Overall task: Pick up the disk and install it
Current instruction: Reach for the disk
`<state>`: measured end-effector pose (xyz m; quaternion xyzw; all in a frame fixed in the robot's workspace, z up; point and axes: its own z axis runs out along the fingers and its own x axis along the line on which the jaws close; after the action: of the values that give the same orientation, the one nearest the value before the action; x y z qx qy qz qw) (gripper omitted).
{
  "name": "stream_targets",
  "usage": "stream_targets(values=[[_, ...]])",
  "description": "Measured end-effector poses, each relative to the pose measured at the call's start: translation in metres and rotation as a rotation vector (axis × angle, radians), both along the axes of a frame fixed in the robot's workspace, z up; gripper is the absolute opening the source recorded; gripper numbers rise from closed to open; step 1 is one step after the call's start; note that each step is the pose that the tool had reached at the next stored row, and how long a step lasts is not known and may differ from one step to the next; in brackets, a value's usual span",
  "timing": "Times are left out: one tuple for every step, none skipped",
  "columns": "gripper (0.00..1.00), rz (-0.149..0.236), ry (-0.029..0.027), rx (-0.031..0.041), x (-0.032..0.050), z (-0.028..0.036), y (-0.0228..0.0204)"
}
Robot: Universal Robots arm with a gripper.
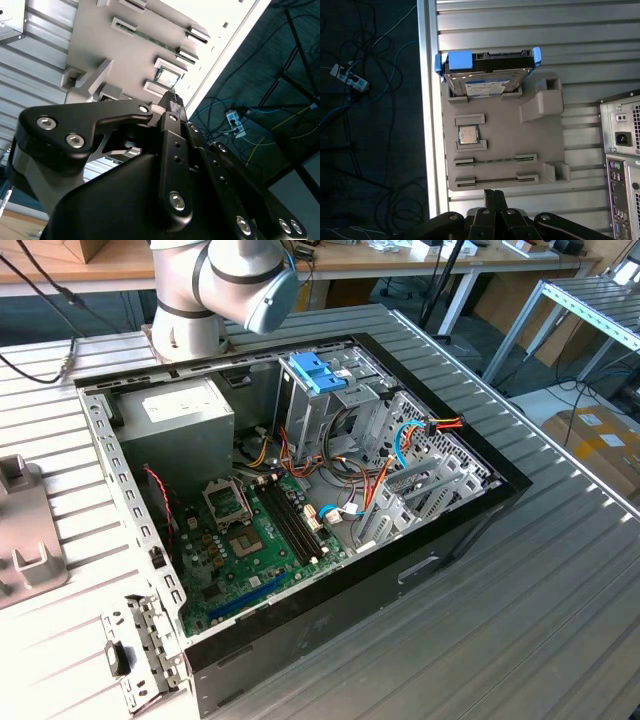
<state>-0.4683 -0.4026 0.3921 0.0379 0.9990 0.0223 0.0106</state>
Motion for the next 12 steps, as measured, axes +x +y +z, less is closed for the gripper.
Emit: stream_targets(values=[[0.11, 0.000, 0.0000, 0.0000, -0.0009, 0.0000, 0.0000], [0.11, 0.000, 0.0000, 0.0001, -0.0018, 0.0000, 0.0000], [0.11, 0.000, 0.0000, 0.0001, -0.0024, -0.0001, 0.0000], [0.11, 0.000, 0.0000, 0.0001, -0.0034, -0.0001, 0.0000], [0.11, 0.000, -0.0001, 0.0001, -0.0047, -0.0002, 0.0000], [0.11, 0.000, 0.0000, 0.0000, -0.0056, -0.0002, 0.0000], [0.11, 0.000, 0.0000, 0.0001, -0.0064, -0.0002, 0.0000], [0.11, 0.000, 0.0000, 0.0001, -0.0071, -0.0002, 0.0001], [0.11, 0.000, 0.0000, 0.0001, -0.0077, -0.0002, 0.0001], [0.11, 0.000, 0.0000, 0.0001, -0.0089, -0.0003, 0.0001], [0.11, 0.000, 0.0000, 0.0001, -0.0097, -0.0003, 0.0001], [0.11, 0.000, 0.0000, 0.0001, -0.0104, -0.0003, 0.0001]])
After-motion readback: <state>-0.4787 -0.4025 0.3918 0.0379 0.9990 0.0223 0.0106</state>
